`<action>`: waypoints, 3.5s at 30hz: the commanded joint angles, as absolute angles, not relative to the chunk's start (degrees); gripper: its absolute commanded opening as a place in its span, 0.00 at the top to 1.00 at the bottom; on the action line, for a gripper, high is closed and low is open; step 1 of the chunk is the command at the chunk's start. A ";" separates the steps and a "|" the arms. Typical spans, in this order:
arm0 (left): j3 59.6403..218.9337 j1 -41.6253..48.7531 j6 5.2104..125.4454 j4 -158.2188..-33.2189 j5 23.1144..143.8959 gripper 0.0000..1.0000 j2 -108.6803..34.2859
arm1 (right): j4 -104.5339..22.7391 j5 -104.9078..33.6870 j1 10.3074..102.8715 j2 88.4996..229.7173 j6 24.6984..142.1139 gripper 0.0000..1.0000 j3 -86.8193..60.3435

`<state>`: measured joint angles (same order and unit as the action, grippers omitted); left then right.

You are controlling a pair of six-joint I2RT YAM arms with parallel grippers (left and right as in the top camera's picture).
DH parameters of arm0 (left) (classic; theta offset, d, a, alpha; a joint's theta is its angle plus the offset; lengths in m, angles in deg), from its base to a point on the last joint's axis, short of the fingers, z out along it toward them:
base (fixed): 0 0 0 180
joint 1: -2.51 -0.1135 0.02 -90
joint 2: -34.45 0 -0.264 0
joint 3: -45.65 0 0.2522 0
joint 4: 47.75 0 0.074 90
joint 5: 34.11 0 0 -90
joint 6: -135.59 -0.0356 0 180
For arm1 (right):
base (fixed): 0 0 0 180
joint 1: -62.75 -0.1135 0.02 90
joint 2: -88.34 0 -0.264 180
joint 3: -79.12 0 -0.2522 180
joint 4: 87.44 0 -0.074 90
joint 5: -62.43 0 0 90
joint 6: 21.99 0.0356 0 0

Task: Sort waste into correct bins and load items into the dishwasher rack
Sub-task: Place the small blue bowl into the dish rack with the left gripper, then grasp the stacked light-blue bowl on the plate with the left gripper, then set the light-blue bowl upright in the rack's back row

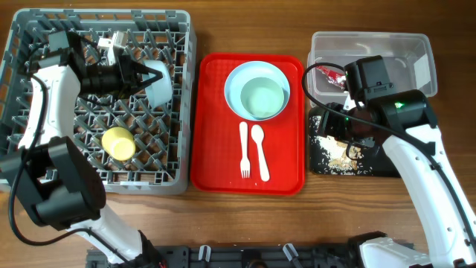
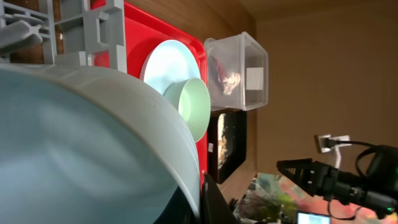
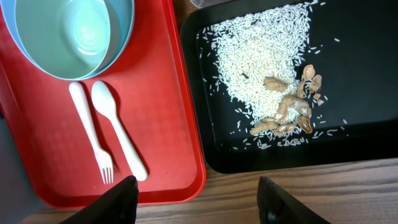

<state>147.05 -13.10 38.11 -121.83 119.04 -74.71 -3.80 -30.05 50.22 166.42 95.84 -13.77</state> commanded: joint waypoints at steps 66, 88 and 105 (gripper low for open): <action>148.14 40.62 46.04 -92.65 59.38 0.13 -85.77 | 1.17 -27.56 63.97 161.22 93.48 0.16 -12.33; 148.16 39.35 46.13 -98.64 55.16 0.96 -71.68 | 1.17 -27.53 63.97 161.24 92.35 0.16 -12.33; 148.14 -3.48 50.61 -99.45 114.45 0.96 -67.70 | 0.86 -27.53 63.97 161.24 91.93 0.16 -12.35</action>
